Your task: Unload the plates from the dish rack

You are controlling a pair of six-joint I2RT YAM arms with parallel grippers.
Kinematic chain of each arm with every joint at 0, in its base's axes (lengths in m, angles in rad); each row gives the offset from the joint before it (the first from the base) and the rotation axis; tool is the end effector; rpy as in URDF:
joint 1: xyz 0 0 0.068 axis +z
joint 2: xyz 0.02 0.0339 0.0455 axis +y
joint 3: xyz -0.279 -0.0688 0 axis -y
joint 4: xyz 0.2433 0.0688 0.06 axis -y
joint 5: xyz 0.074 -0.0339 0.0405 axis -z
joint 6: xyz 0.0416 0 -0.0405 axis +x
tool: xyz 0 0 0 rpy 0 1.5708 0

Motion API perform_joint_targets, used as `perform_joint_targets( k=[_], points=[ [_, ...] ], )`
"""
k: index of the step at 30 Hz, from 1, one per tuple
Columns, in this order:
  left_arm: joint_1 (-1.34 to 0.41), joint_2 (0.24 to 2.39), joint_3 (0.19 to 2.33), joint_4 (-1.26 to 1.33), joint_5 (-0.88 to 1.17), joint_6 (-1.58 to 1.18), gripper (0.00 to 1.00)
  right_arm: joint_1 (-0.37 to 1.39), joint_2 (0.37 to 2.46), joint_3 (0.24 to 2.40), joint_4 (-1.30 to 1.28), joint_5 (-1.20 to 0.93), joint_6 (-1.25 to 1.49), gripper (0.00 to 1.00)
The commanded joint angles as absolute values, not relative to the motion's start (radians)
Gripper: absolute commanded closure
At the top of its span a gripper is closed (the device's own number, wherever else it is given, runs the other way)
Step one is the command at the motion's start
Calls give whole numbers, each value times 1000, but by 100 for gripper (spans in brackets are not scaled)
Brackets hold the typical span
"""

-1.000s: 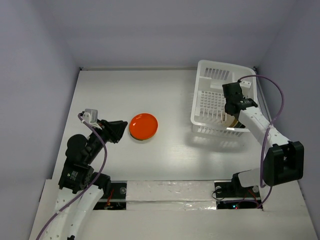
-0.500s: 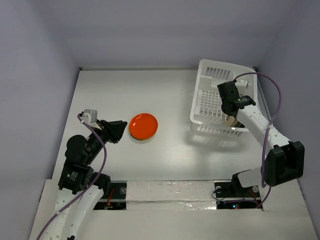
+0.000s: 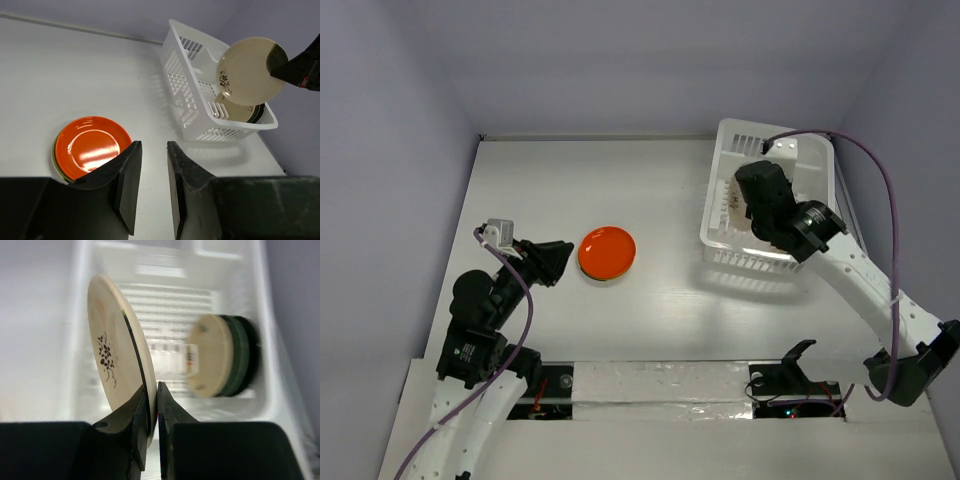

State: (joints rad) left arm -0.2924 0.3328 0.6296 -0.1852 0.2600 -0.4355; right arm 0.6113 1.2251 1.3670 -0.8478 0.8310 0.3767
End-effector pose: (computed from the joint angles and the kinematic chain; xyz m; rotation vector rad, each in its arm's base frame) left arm 0.0782 -0.0347 0.3459 0.1112 1.5074 -0.7781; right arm 0.2105 0.1100 0.4036 0.1703 2.0330 -0.3390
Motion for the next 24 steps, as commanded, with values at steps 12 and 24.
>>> perform_joint_targets(
  k=[12,24],
  points=[
    [-265,336,638,-164,239,-436,76,887,1637,1350,17,152,607,100],
    [-256,339,635,-158,250,-436,76,896,1818,1244,115,77,782,93]
  ],
)
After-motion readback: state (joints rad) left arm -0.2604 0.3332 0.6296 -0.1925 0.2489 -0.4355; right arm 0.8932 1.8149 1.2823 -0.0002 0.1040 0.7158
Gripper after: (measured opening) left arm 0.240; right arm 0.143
